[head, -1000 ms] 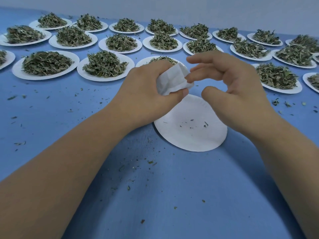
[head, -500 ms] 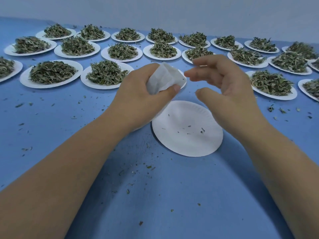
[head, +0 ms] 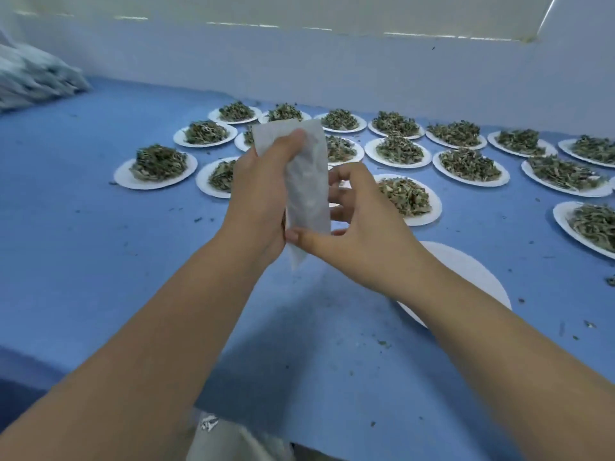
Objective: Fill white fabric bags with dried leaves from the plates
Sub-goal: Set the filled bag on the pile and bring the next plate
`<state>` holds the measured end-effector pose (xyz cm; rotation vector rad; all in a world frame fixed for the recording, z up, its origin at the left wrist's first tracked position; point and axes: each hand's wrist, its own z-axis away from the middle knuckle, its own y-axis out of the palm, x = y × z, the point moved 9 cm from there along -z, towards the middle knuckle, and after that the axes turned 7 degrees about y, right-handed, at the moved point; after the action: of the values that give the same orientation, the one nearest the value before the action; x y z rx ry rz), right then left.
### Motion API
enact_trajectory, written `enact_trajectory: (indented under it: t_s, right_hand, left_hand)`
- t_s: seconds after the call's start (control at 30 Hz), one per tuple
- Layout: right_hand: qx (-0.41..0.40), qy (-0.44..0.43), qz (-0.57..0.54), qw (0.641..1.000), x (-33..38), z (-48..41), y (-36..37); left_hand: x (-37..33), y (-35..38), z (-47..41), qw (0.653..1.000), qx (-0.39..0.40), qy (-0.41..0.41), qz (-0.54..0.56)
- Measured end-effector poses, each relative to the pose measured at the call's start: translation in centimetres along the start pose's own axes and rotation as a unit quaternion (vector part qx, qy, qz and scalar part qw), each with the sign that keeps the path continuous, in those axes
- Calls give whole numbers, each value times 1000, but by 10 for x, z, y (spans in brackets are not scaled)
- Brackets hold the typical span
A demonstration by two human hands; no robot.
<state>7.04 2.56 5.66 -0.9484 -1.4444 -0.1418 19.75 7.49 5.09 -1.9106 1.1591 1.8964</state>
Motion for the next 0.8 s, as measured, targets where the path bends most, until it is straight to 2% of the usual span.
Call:
enact_trajectory:
  t_s: [0.1, 0.2, 0.37, 0.47, 0.57, 0.67, 0.8]
  right_hand:
    - [35, -7, -6, 999, 26, -20, 47]
    - [35, -34, -7, 999, 54, -40, 93]
    - [44, -16, -32, 998, 81, -94, 164]
    - [44, -10, -40, 998, 94, -135, 206]
    - [62, -16, -26, 998, 109, -182, 256]
    - [90, -18, 2, 996, 117, -229, 306]
    - [136, -40, 111, 984, 124, -266, 373]
  left_hand:
    - [-25, -54, -11, 999, -45, 6, 26]
    - [-50, -108, -18, 994, -78, 38, 59]
    - [-85, -202, -34, 990, -108, 89, 25]
    - [-79, -265, -44, 977, -193, 88, 2]
    - [-56, -326, -41, 947, -312, 77, -19]
    - [-39, -348, -46, 937, -342, 70, 1]
    - [-42, -348, -49, 934, -333, 94, -87]
